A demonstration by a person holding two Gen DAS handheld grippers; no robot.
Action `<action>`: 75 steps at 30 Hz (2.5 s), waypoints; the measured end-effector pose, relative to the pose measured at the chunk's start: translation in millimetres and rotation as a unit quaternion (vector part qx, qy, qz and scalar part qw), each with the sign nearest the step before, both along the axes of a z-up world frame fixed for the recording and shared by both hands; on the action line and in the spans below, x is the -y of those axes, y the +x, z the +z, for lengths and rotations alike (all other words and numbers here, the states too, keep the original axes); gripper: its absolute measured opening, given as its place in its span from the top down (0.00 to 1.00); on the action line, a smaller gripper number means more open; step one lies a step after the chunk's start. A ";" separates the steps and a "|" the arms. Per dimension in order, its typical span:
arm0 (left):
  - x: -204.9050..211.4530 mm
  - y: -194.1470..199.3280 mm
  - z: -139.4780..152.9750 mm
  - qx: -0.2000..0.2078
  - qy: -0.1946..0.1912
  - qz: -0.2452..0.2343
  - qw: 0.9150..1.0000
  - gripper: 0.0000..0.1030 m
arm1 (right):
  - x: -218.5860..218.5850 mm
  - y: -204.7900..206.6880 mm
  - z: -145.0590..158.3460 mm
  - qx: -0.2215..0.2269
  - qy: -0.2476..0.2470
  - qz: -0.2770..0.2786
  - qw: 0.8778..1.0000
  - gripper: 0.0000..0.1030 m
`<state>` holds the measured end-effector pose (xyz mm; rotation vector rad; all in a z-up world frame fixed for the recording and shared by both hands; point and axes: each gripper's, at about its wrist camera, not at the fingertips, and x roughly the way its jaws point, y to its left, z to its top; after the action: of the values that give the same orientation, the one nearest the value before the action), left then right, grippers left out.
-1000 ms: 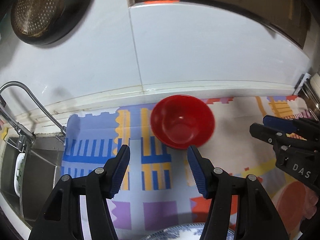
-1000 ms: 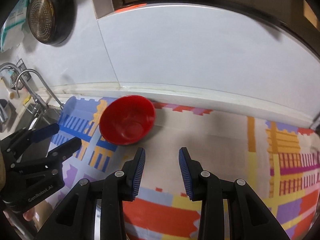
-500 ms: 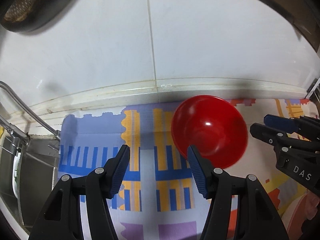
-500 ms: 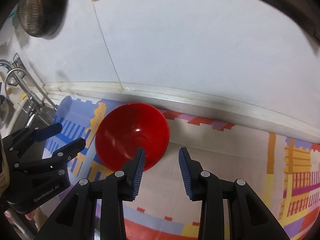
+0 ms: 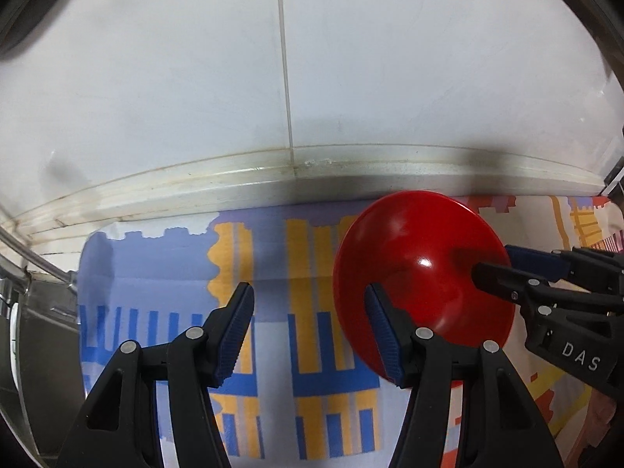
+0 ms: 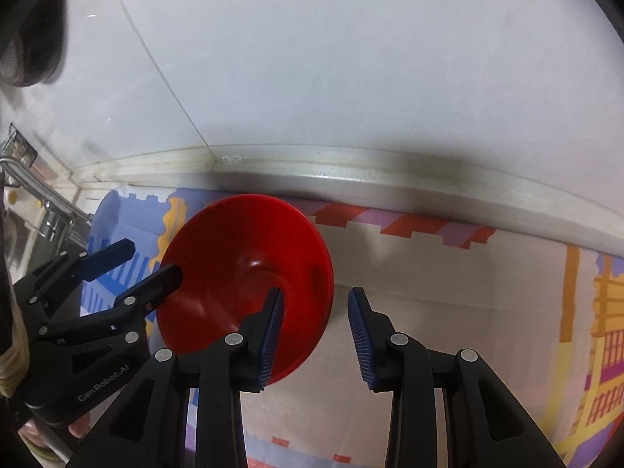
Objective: Organize plates and bowls
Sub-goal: 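Close both grippers on the rim of the red bowl, then lift the red bowl with both grippers and carry it over the bowl stack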
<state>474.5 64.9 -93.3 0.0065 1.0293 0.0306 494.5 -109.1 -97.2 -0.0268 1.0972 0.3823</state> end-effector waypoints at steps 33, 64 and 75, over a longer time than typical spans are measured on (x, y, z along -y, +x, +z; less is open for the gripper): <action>24.9 -27.6 6.8 0.017 -0.053 -0.010 0.998 0.90 | 15.7 -30.1 15.4 -0.009 0.011 -0.017 1.000 0.89; 130.5 -161.4 83.8 0.079 -0.070 -0.081 0.991 0.90 | 108.4 -181.1 82.2 0.065 0.033 -0.077 0.994 0.89; 183.6 -201.8 86.9 0.074 -0.066 -0.128 0.987 0.90 | 155.7 -238.4 86.4 0.071 0.027 -0.111 0.991 0.89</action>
<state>272.7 -118.6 -6.5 0.0158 0.8733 -0.2679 256.0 -264.8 -10.7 0.1146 0.9381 0.2064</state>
